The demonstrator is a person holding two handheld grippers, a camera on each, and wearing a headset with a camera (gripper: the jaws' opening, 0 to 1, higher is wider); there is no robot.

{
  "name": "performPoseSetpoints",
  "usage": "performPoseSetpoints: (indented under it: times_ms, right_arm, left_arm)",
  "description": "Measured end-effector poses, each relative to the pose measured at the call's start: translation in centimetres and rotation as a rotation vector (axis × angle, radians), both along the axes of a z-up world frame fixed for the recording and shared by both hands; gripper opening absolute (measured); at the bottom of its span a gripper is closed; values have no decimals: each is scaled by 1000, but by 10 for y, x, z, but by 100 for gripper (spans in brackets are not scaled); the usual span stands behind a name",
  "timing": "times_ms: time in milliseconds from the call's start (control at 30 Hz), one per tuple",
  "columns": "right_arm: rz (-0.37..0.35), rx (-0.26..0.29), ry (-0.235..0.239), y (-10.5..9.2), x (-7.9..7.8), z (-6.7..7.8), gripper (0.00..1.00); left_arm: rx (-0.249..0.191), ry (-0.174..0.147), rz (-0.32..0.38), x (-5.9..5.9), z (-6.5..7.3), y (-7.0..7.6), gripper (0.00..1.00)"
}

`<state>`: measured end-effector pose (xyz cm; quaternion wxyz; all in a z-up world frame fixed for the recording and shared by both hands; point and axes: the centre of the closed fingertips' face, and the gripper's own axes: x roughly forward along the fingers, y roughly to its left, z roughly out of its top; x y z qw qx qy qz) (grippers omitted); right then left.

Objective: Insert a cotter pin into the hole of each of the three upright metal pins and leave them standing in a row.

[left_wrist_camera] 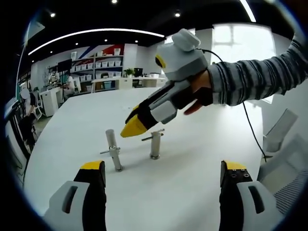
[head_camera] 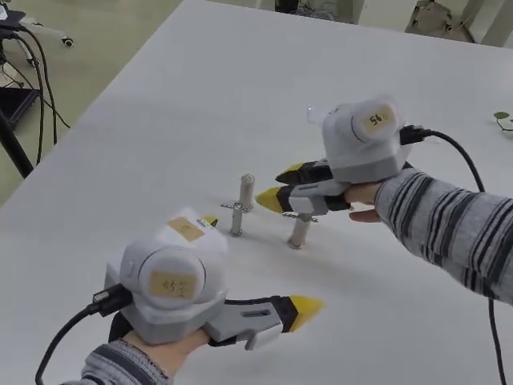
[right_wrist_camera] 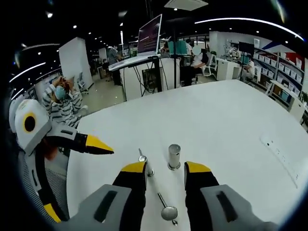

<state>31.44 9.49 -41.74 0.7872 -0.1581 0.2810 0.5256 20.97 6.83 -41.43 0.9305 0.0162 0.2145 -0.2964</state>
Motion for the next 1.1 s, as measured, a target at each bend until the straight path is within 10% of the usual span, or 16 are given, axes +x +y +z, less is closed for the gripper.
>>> performPoseSetpoints:
  times_ms: [1100]
  right_arm:
    - [-54,-34,-13,36,35,-37,9]
  left_arm:
    - [10,38,5,1,-7,3,97]
